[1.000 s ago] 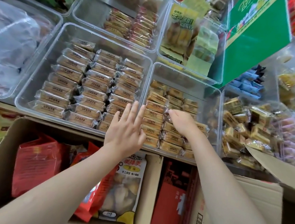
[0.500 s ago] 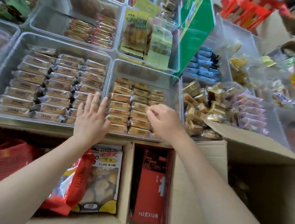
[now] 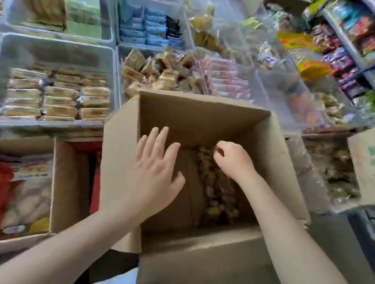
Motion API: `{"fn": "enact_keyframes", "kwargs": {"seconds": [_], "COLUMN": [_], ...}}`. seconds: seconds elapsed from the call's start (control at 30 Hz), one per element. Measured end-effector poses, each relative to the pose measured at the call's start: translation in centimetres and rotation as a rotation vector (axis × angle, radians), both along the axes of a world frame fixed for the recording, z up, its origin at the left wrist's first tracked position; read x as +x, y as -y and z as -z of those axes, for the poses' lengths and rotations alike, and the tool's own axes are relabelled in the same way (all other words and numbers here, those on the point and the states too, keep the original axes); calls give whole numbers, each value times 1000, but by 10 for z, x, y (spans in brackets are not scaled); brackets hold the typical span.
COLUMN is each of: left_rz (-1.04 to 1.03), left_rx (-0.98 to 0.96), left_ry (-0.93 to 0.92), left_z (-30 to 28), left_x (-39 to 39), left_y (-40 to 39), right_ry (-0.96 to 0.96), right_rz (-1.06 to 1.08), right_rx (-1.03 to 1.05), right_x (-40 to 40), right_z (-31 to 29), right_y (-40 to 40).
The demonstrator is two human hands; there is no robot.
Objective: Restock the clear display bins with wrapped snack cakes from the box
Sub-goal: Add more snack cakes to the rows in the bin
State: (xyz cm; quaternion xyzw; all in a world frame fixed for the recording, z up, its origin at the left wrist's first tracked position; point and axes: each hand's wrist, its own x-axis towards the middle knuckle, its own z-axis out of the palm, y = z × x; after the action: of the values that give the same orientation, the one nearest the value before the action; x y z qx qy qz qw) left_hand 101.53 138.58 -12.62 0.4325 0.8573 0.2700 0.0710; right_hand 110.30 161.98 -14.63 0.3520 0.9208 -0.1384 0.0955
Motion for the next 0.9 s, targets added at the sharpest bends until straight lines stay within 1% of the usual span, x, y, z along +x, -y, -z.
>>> {"fn": "enact_keyframes", "kwargs": {"seconds": [0.07,0.13,0.27,0.33,0.47,0.53,0.6,0.67,0.77,0.83,0.9], "left_rz": [-31,-37,-61,-66,-60,-67,-74,-77,-80,-96,-144], "left_rx": [-110,-176,-162,-158,-185,-186,-176,-162,-110,5,187], "left_ry": [-91,-140,-175,-177,-195,-204,-204,-197,-173,-65,133], "left_z": [6,7,7,7,6,6,6,6,6,2,-4], "left_x": [0,-2,-3,-3,-1,0,0,0,0,-1,-8], "left_y": [-4,-2,3,3,0,-2,-3,-3,-2,0,5], "right_ry": [81,167,436,502,526,476,389,259,55,-44,-190], "right_rz": [2,10,-72,-83,-47,-11,6,37,159,161,136], "right_rx": [-1,-15,-54,-77,-3,6,-30,-142,-521,-793,-1065], "right_x": [11,12,6,6,12,13,9,0,-19,-29,-37], "right_z": [25,50,105,125,141,140,131,113,67,32,-2], "right_y": [-26,-46,-74,-76,-72,-70,-71,-67,-48,-29,-10]}}
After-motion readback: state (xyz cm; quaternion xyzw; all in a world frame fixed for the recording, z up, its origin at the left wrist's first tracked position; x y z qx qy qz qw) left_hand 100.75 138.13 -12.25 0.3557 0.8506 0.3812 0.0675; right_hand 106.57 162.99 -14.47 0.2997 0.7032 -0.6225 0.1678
